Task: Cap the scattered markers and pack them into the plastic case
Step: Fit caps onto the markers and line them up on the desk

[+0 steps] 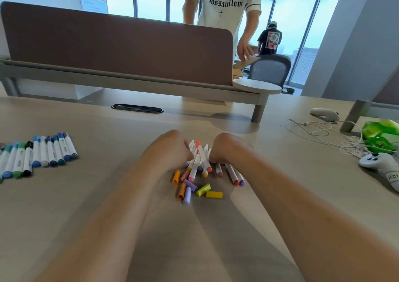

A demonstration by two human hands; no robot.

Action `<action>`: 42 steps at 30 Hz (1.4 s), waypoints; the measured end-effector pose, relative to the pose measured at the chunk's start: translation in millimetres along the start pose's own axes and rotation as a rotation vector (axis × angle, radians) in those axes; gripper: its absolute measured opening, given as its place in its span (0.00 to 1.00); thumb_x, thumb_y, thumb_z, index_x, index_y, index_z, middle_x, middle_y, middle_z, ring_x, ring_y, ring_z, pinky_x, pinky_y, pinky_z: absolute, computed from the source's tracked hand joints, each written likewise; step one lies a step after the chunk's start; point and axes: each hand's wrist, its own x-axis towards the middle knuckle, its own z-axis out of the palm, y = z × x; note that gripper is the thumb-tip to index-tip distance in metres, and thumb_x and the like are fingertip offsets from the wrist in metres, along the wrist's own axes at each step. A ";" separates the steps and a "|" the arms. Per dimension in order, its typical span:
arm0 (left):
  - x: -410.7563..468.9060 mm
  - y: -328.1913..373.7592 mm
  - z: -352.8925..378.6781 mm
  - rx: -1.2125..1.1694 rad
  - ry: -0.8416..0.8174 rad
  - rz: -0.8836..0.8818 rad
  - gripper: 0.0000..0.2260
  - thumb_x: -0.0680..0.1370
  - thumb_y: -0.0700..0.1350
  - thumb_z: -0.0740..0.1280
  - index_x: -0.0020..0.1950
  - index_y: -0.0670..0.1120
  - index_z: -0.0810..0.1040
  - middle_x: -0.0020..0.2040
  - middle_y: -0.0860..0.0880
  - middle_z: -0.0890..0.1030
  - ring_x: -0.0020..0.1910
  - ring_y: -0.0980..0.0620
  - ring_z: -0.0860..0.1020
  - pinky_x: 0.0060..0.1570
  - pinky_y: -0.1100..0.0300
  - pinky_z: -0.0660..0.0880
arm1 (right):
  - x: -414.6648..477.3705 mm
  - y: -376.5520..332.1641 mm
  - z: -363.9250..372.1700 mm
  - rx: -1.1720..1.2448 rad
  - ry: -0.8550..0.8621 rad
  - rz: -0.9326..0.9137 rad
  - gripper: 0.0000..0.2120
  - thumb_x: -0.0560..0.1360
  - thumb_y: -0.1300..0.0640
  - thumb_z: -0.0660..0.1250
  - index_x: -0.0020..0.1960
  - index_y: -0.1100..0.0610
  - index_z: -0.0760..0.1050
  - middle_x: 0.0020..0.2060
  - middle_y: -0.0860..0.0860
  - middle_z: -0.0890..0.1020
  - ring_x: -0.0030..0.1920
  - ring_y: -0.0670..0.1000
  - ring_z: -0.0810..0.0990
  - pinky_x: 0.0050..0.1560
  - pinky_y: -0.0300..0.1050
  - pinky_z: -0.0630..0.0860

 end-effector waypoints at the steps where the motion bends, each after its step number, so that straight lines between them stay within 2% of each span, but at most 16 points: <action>1: -0.1 -1.5 -0.8 0.044 -0.027 -0.011 0.06 0.77 0.43 0.69 0.51 0.44 0.83 0.48 0.45 0.82 0.46 0.49 0.80 0.39 0.63 0.72 | 0.5 1.0 0.1 0.020 0.003 -0.002 0.10 0.76 0.50 0.67 0.52 0.56 0.78 0.47 0.51 0.80 0.45 0.49 0.78 0.48 0.42 0.77; 3: 0.5 -4.4 -1.3 0.110 -0.077 -0.028 0.06 0.76 0.45 0.70 0.50 0.45 0.83 0.46 0.45 0.82 0.45 0.50 0.80 0.43 0.61 0.75 | 1.8 5.2 -0.4 0.086 0.018 -0.006 0.11 0.76 0.50 0.68 0.53 0.57 0.78 0.47 0.51 0.80 0.44 0.48 0.78 0.48 0.40 0.78; 4: 0.6 -4.9 -1.3 0.136 -0.103 -0.035 0.07 0.76 0.46 0.71 0.50 0.45 0.82 0.45 0.46 0.82 0.44 0.50 0.80 0.43 0.60 0.75 | 1.7 8.6 -1.2 0.147 0.043 -0.023 0.11 0.77 0.51 0.67 0.52 0.58 0.78 0.45 0.51 0.80 0.41 0.48 0.78 0.44 0.39 0.77; 6: 0.0 -5.6 -1.2 0.177 -0.149 -0.040 0.07 0.74 0.47 0.72 0.47 0.45 0.81 0.41 0.47 0.79 0.41 0.51 0.78 0.39 0.60 0.73 | -4.4 13.6 -4.1 0.315 0.106 -0.074 0.10 0.77 0.51 0.67 0.44 0.58 0.76 0.38 0.51 0.77 0.36 0.48 0.74 0.35 0.38 0.72; 9: -1.0 -4.6 1.1 0.237 -0.175 -0.032 0.10 0.75 0.47 0.70 0.37 0.46 0.74 0.34 0.47 0.72 0.34 0.52 0.71 0.31 0.62 0.66 | -19.3 18.8 -6.4 0.516 0.149 -0.128 0.14 0.75 0.52 0.68 0.35 0.57 0.72 0.30 0.51 0.71 0.29 0.47 0.69 0.31 0.39 0.67; 15: -5.9 2.7 5.1 0.400 -0.245 -0.005 0.15 0.76 0.49 0.70 0.34 0.45 0.69 0.32 0.48 0.68 0.30 0.52 0.65 0.29 0.61 0.62 | -31.2 20.8 7.3 0.611 0.197 -0.209 0.20 0.76 0.52 0.65 0.28 0.57 0.67 0.24 0.50 0.63 0.27 0.49 0.62 0.30 0.42 0.62; 19: -7.6 5.1 6.7 0.424 -0.216 0.014 0.16 0.77 0.47 0.68 0.33 0.45 0.67 0.32 0.47 0.66 0.30 0.52 0.64 0.27 0.60 0.60 | -35.0 24.6 11.1 0.651 0.212 -0.246 0.18 0.75 0.52 0.65 0.29 0.58 0.69 0.26 0.52 0.66 0.28 0.50 0.65 0.32 0.42 0.64; 22: -8.9 4.1 1.1 0.298 -0.183 -0.034 0.15 0.75 0.48 0.68 0.33 0.45 0.68 0.31 0.47 0.66 0.30 0.51 0.65 0.28 0.60 0.61 | -37.3 26.6 11.5 0.681 0.210 -0.257 0.15 0.75 0.52 0.65 0.35 0.61 0.77 0.30 0.55 0.70 0.32 0.52 0.69 0.36 0.45 0.68; 24: -8.3 1.1 -7.3 0.148 -0.108 -0.045 0.14 0.76 0.48 0.67 0.34 0.42 0.73 0.30 0.46 0.67 0.30 0.51 0.67 0.30 0.60 0.62 | -37.6 29.1 10.4 0.704 0.206 -0.266 0.15 0.75 0.53 0.65 0.38 0.64 0.80 0.31 0.56 0.75 0.33 0.51 0.72 0.38 0.46 0.72; 26: -5.5 -3.0 -15.0 -0.001 -0.017 -0.012 0.14 0.77 0.48 0.66 0.38 0.38 0.80 0.32 0.45 0.72 0.31 0.50 0.69 0.32 0.58 0.65 | -38.6 31.9 8.5 0.735 0.176 -0.287 0.13 0.76 0.54 0.65 0.40 0.61 0.82 0.32 0.53 0.82 0.33 0.49 0.77 0.43 0.47 0.79; 28: -4.4 -5.2 -18.3 -0.180 0.002 0.024 0.14 0.78 0.49 0.65 0.42 0.40 0.84 0.34 0.48 0.81 0.32 0.51 0.74 0.35 0.58 0.69 | -39.0 34.6 7.6 0.754 0.137 -0.329 0.09 0.76 0.56 0.65 0.43 0.59 0.81 0.32 0.47 0.85 0.34 0.47 0.80 0.48 0.48 0.81; 30: -3.5 -5.9 -16.7 -0.394 -0.013 0.035 0.12 0.78 0.49 0.67 0.43 0.42 0.83 0.34 0.51 0.84 0.32 0.53 0.74 0.34 0.58 0.70 | -39.5 37.1 7.0 0.752 0.123 -0.376 0.05 0.76 0.57 0.66 0.45 0.56 0.80 0.31 0.46 0.85 0.33 0.47 0.81 0.47 0.49 0.82; 34: 3.0 -11.4 -11.8 -0.651 0.052 -0.004 0.06 0.79 0.44 0.67 0.48 0.46 0.83 0.37 0.50 0.79 0.33 0.53 0.71 0.31 0.60 0.68 | -41.6 40.9 6.0 0.746 0.114 -0.460 0.04 0.77 0.55 0.67 0.46 0.52 0.80 0.34 0.50 0.85 0.30 0.46 0.79 0.43 0.46 0.82; 37: 4.3 -13.5 -9.6 -0.719 0.076 -0.028 0.08 0.81 0.40 0.64 0.48 0.47 0.82 0.38 0.48 0.77 0.33 0.53 0.69 0.29 0.61 0.67 | -42.0 41.5 6.1 0.711 0.112 -0.476 0.04 0.77 0.52 0.67 0.46 0.50 0.80 0.34 0.49 0.85 0.29 0.44 0.78 0.41 0.43 0.81; 42: 6.5 -13.5 -7.3 -0.667 0.118 -0.036 0.11 0.81 0.39 0.62 0.45 0.50 0.81 0.38 0.50 0.77 0.34 0.53 0.71 0.32 0.59 0.69 | -38.3 44.1 6.7 0.686 0.125 -0.464 0.04 0.77 0.51 0.67 0.46 0.49 0.80 0.33 0.48 0.85 0.32 0.47 0.79 0.45 0.48 0.82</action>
